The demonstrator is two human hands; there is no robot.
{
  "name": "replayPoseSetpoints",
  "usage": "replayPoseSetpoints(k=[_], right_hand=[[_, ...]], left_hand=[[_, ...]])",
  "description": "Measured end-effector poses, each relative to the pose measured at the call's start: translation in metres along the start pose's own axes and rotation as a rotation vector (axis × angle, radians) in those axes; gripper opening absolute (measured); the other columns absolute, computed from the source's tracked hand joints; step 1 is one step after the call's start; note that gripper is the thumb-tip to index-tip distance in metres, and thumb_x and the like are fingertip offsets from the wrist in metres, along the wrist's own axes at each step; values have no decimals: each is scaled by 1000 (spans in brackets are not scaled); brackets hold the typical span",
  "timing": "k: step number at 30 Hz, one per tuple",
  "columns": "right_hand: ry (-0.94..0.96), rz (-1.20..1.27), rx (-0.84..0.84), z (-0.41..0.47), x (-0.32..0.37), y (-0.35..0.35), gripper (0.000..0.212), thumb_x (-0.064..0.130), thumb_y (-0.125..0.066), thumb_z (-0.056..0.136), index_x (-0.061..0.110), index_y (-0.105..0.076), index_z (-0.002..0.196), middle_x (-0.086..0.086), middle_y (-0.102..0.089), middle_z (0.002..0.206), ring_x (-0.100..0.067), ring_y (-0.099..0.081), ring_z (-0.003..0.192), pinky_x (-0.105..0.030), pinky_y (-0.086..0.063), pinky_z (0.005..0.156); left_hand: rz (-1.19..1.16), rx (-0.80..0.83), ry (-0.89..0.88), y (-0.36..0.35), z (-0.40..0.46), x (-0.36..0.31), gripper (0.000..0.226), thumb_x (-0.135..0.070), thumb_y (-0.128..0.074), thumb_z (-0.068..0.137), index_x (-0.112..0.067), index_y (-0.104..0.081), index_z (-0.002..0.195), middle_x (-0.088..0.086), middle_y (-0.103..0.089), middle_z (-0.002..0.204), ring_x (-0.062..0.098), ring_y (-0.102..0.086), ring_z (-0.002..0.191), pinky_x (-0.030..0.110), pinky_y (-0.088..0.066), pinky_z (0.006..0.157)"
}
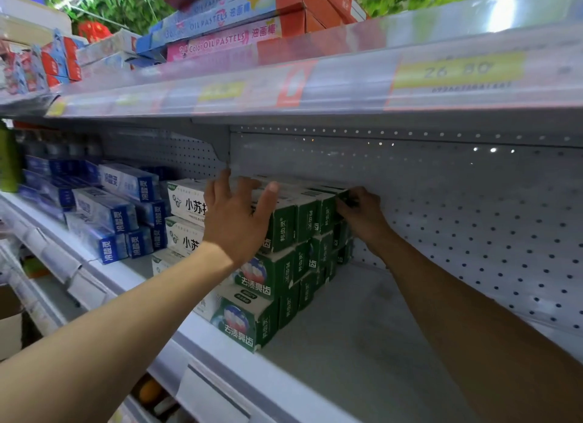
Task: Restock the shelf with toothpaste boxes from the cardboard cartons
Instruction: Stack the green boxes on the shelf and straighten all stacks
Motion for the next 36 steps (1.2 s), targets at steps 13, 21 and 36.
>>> replayPoseSetpoints(k=[13,21,36], right_hand=[[109,44,-168,-22,28,11,37,49,-48,91,14,-54,103,-5,-45,116,-19,-43,112,-35,-35,103],[158,-62,-21,-38,39,-2,36,46,-58,87,14,-63,101,3,-64,99,1,-56,79,0,-36,59],[163,-49,-91,-48,54,5,42,47,-63,82,18,-48,108,-1,-42,111,-1,-45,86,-8,-34,67]], left_hand=[[-5,13,14,3,7,13,84,-71,-16,79,-16,-39,137,13,-19,153,26,-5,144,40,-8,114],[55,102,280,-2,10,44,88,-79,-18,78,-24,-20,146,19,-6,154,43,-9,141,54,-18,114],[53,66,296,15,15,49,75,-61,-34,89,-16,-18,147,17,3,155,47,-13,139,54,-20,112]])
Point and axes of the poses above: each hand's wrist, its own z-axis towards the middle knuckle, its own y-axis out of the back of the hand, x = y × z, the point moved 6 cm from there along z, towards the middle knuckle
